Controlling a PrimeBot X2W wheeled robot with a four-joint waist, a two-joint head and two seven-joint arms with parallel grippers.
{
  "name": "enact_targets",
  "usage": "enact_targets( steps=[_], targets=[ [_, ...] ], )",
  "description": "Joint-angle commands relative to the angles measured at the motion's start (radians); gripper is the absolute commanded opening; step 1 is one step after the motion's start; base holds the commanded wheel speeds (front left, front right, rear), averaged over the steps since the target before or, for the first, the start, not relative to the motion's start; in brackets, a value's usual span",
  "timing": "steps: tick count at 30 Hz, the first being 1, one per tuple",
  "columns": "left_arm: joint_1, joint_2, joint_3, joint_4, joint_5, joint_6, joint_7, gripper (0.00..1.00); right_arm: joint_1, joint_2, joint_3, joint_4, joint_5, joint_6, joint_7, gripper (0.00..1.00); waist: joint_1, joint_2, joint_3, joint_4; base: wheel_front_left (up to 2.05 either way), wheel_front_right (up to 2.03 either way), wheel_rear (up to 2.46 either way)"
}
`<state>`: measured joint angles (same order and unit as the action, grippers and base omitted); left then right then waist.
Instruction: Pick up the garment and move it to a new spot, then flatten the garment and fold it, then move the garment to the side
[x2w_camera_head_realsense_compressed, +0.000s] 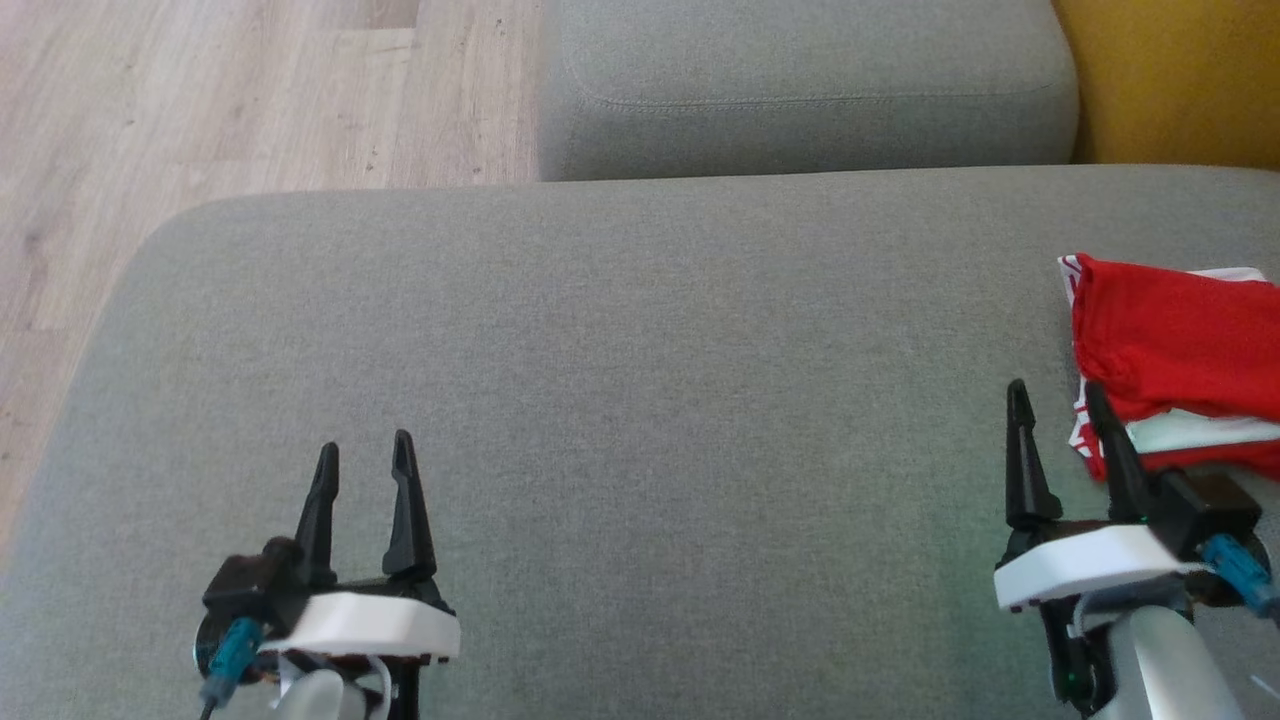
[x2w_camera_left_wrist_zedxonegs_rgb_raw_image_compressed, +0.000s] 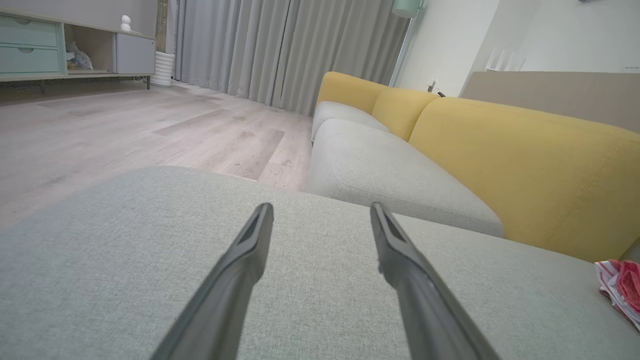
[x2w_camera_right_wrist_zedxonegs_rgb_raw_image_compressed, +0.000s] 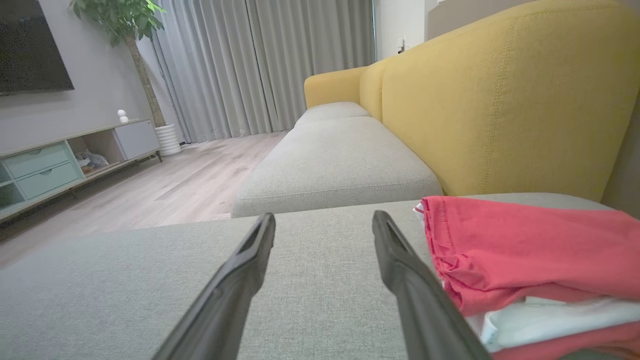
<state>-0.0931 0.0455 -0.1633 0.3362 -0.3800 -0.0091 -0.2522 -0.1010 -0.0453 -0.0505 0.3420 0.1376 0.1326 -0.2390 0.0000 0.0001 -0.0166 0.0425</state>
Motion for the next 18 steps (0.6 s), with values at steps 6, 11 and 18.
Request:
enact_targets(
  steps=[6, 11, 18],
  targets=[
    [-0.018, 0.005, 0.027, -0.036, -0.015, 0.001, -0.010, 1.00, -0.039, -0.005, 0.037, -0.016, 0.019, -0.002, -0.015, 1.00, 0.0000, -0.0001, -0.003, 0.000, 0.00, 0.00, 0.00],
    [-0.014, 0.005, 0.031, -0.046, -0.012, -0.007, -0.010, 1.00, -0.040, -0.005, 0.036, -0.011, 0.011, -0.002, -0.018, 1.00, 0.0000, -0.0001, -0.003, -0.002, 0.00, 0.00, 0.00],
    [-0.014, 0.005, 0.040, -0.052, -0.023, -0.018, -0.010, 1.00, -0.040, -0.005, 0.042, -0.005, 0.008, -0.002, -0.019, 1.00, 0.0000, -0.0001, -0.002, -0.004, 0.00, 0.00, 0.00]
  ],
)
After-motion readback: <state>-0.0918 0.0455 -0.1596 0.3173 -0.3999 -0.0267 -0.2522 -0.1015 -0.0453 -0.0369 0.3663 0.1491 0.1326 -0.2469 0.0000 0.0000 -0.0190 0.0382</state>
